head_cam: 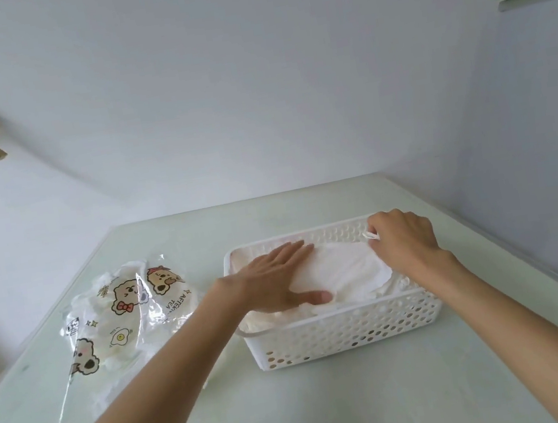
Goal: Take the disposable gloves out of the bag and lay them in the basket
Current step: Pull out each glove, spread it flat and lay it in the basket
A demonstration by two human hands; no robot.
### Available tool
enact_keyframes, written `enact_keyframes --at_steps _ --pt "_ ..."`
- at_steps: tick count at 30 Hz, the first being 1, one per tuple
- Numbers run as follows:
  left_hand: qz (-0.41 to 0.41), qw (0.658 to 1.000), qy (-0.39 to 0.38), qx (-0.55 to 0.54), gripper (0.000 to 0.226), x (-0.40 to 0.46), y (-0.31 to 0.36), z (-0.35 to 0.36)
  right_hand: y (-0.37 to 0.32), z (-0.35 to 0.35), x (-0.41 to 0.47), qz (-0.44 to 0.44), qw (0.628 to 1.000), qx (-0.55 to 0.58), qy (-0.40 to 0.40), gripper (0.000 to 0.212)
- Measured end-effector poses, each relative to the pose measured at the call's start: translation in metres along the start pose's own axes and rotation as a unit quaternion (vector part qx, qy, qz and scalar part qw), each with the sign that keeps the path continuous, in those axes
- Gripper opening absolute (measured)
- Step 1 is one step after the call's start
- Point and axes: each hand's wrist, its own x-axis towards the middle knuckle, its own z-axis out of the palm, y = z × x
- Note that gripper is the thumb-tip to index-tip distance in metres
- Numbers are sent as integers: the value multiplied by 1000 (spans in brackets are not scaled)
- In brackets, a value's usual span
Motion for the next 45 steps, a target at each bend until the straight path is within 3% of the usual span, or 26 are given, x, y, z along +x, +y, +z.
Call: enact_keyframes --at_steps 5,6,8,10,12,16,21,23,26,28,31,34,38,41,45 --pt "-33 997 -66 12 98 2 1 9 1 -5 -12 -55 991 58 103 35" --pt "-34 997 -67 15 98 2 1 9 -2 -6 -14 -78 989 90 93 34" --pt "-36 997 -64 12 98 2 3 7 -6 -6 -19 -96 988 118 -15 31" --pt "-45 998 -51 -9 100 1 4 5 -7 -1 -20 -82 983 64 -154 36" --pt "-55 997 -37 -39 103 -1 6 4 -7 1 -20 -67 976 28 -204 40" --pt "-65 994 13 -91 100 -17 6 -7 -10 -12 -21 -51 986 44 -149 41" --pt "-87 978 153 -114 61 -84 -23 -36 -35 -46 -31 -77 986 133 -71 29" --pt "-147 975 130 -107 63 -123 -45 -36 -61 -53 -41 -125 974 175 -65 23" --pt "-285 954 22 -92 73 -169 -77 -28 -114 -62 -65 -195 947 254 -22 14" --pt "-332 936 -8 -118 54 -182 -94 -20 -152 -64 -79 -237 932 274 -23 13" --pt "-309 930 10 -197 3 -184 -110 -9 -194 -56 -93 -272 931 233 -64 27" --pt "-295 922 -5 -252 11 -186 -113 -6 -221 -43 -98 -291 942 142 -93 33" --pt "-266 926 13 -269 11 -187 -118 -6 -221 -40 -84 -234 936 258 -50 17" --pt "-248 928 32 -277 14 -191 -121 -9 -213 -39 -76 -261 926 246 -120 24" --pt "-218 927 65 -299 18 -194 -122 -13 -202 -38 -65 -233 917 306 -111 38"
